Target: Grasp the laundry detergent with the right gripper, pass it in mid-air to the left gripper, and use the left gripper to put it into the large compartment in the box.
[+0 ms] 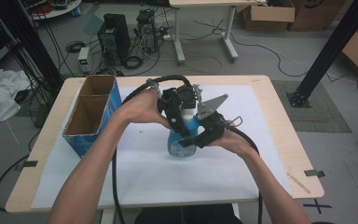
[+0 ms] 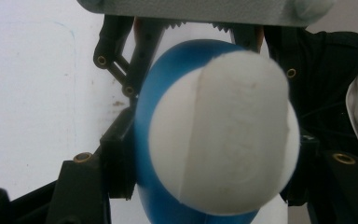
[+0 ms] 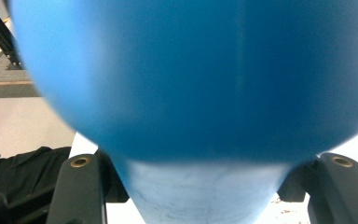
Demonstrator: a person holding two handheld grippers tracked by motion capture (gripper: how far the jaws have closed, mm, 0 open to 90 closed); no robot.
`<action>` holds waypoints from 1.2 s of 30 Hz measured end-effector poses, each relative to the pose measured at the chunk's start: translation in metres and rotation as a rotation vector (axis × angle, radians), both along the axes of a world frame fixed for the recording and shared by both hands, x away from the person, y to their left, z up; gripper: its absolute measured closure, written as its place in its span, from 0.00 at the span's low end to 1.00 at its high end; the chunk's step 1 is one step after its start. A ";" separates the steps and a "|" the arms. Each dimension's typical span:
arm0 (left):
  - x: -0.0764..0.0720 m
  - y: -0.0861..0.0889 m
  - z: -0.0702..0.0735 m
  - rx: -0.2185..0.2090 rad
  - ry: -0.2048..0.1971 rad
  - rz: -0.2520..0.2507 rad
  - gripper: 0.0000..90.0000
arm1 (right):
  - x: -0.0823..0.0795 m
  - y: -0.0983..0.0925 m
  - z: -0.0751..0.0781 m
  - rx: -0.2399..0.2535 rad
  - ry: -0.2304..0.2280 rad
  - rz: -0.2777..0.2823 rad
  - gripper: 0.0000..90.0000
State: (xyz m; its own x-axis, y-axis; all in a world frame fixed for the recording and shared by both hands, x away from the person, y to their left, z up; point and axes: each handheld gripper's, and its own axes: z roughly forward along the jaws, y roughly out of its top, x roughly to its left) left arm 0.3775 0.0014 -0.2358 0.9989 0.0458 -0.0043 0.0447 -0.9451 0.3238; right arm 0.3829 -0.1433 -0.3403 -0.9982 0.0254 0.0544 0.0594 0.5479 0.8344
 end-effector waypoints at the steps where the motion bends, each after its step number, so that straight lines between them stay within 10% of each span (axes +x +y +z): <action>1: 0.000 0.000 0.000 0.005 -0.001 -0.003 0.42 | 0.000 0.000 0.000 0.000 0.000 -0.001 0.40; 36: -0.002 0.010 0.000 -0.039 0.007 0.021 0.42 | -0.001 -0.003 -0.003 -0.005 0.030 -0.013 0.29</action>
